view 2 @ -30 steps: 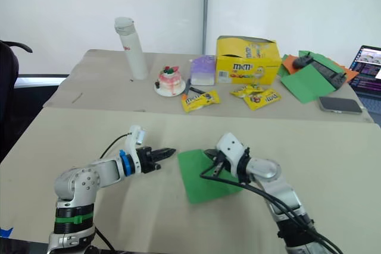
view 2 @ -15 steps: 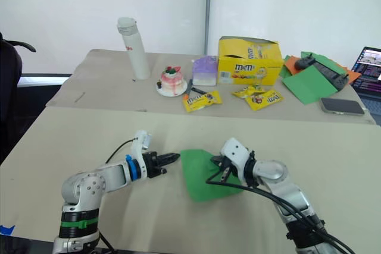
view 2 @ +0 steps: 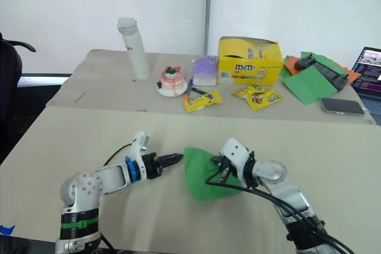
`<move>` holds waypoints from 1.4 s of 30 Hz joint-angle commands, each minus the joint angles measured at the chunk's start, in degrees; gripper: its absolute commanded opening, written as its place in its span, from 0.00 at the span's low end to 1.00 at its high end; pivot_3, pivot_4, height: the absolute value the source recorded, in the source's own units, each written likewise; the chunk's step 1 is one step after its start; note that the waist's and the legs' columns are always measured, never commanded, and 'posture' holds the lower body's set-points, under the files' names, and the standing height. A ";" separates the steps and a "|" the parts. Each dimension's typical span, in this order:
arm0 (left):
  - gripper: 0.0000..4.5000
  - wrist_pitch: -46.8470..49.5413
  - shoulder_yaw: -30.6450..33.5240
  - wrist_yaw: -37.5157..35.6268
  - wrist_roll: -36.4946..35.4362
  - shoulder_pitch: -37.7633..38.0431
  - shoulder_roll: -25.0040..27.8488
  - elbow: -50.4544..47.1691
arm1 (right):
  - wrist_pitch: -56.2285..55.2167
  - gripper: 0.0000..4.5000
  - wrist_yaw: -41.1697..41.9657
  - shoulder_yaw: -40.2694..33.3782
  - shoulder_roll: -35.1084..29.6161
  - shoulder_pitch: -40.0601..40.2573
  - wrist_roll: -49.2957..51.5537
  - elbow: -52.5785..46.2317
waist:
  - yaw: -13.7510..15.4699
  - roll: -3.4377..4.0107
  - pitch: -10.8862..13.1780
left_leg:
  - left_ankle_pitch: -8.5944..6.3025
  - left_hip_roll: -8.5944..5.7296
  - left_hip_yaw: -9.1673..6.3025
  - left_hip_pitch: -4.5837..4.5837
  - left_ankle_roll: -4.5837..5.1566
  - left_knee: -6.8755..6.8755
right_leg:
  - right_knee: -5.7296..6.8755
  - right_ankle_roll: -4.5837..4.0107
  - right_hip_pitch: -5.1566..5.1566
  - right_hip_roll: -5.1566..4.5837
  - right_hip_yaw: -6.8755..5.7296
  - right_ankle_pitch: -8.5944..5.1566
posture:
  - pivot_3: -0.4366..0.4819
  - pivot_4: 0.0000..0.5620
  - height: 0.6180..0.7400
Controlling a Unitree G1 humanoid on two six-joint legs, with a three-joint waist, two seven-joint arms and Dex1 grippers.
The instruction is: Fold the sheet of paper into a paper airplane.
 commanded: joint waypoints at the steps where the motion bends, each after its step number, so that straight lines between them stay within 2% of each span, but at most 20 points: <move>1: 0.55 2.65 1.56 -0.38 -4.44 0.15 0.02 -2.01 | 1.75 0.00 0.16 1.36 -0.73 0.76 -1.45 1.75 | -0.05 0.00 0.00 | 0.00 0.01 -0.01 0.00 0.00 0.00 | 0.00 0.00 0.00 0.03 0.00 0.00 | 0.48 0.27 1.00; 6: 0.55 3.00 2.86 1.52 -6.92 -0.65 -1.55 -1.07 | 1.87 0.00 0.10 1.66 -0.70 0.78 -1.53 1.56 | -0.09 0.00 0.00 | 0.00 0.02 -0.01 0.01 0.00 0.00 | 0.00 0.00 0.00 0.06 0.01 0.00 | 0.48 0.27 1.00; 14: 0.55 1.02 -0.85 4.23 -4.59 -3.14 -3.32 2.89 | 2.77 0.00 -0.27 1.25 -0.89 1.03 -1.39 0.15 | -0.13 -0.01 0.00 | 0.00 -0.01 -0.01 0.00 -0.01 0.00 | -0.02 0.00 0.01 0.09 0.01 0.00 | 0.48 0.27 1.00; 18: 0.29 -0.89 -2.46 3.88 -3.28 -3.86 -2.59 4.72 | 4.06 0.00 -0.29 0.03 -1.51 1.74 -0.52 -2.00 | 0.07 -0.01 0.01 | 0.00 0.00 -0.03 -0.02 -0.01 0.00 | -0.03 0.00 0.01 0.09 0.00 0.00 | 0.48 0.27 1.00; 22: 0.00 -6.47 -11.35 -3.74 1.33 -5.21 4.48 5.43 | 7.14 0.00 -0.58 -3.41 -1.03 1.75 3.17 -6.53 | 0.15 0.01 0.02 | 0.00 -0.02 -0.03 -0.06 -0.02 0.00 | -0.05 -0.01 -0.03 0.09 0.00 0.00 | 0.48 0.27 1.00; 28: 0.00 -13.13 -17.74 -13.06 6.57 -13.09 11.52 12.80 | 11.97 0.00 -2.52 -6.77 0.72 1.71 7.28 -11.68 | 0.34 0.09 0.14 | 0.02 0.01 -0.04 -0.24 -0.03 -0.02 | -0.06 -0.10 -0.21 0.04 -0.01 0.01 | 0.48 0.27 1.00; 32: 0.00 -21.33 -26.48 -24.38 13.18 -21.00 16.05 19.62 | 13.91 0.00 -4.60 -8.25 1.75 1.54 8.75 -13.21 | 0.42 0.12 0.16 | 0.02 0.00 -0.05 -0.27 -0.03 -0.07 | -0.09 -0.12 -0.26 0.09 -0.03 0.00 | 0.48 0.27 1.00; 37: 0.00 -31.58 -33.99 -36.11 20.59 -28.73 17.42 27.90 | 14.52 0.00 -5.92 -8.71 2.28 1.72 9.51 -13.81 | 0.53 0.15 0.18 | 0.02 -0.03 -0.01 -0.34 -0.02 -0.11 | -0.19 -0.12 -0.28 0.11 -0.03 0.00 | 0.48 0.27 1.00; 42: 0.00 -46.78 -39.97 -45.59 29.74 -34.91 16.48 37.62 | 14.22 0.00 -7.10 -8.63 2.48 2.31 9.45 -13.40 | 0.54 0.15 0.23 | 0.03 -0.06 -0.01 -0.37 0.00 -0.11 | -0.17 -0.12 -0.33 0.29 -0.05 -0.01 | 0.48 0.27 1.00</move>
